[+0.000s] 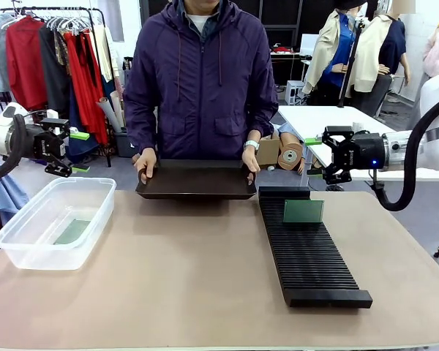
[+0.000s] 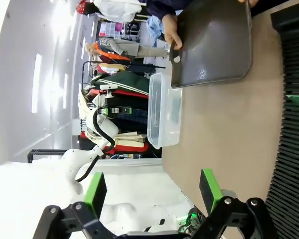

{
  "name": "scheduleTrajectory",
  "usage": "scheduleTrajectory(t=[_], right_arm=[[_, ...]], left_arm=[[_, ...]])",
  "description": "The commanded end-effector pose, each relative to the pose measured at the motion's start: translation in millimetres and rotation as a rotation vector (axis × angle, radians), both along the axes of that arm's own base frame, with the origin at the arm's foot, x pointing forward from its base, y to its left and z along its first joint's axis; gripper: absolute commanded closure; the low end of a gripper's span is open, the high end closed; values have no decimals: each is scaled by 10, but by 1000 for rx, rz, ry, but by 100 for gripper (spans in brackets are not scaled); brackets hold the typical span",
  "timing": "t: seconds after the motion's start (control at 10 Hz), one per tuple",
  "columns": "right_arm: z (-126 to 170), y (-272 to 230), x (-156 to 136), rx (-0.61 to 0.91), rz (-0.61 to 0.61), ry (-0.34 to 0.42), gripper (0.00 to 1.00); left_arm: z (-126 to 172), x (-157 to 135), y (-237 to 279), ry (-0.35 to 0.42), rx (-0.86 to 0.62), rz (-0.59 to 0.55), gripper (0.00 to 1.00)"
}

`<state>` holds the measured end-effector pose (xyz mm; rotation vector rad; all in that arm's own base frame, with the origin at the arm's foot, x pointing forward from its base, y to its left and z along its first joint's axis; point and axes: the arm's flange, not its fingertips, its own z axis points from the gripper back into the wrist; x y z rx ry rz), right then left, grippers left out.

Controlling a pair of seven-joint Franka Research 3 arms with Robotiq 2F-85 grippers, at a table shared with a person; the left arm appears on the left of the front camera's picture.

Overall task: Sort PCBs into racks and boxes based on the side picked up.
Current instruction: If the short side of the Blank PCB is picked up, insert it into the PCB Rack ; if the long side is picked up, place it in the Organizing box.

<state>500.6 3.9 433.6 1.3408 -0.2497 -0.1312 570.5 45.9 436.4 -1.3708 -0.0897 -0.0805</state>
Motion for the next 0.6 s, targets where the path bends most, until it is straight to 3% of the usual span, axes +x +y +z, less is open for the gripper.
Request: scheduleTrajectory(t=[0.0, 0.5], right_arm=[[-31, 25, -40, -21, -21, 2, 0], [-31, 25, -40, -21, -21, 2, 0]], left_arm=[[5, 1, 11, -1, 0, 4, 0], [5, 1, 11, -1, 0, 4, 0]])
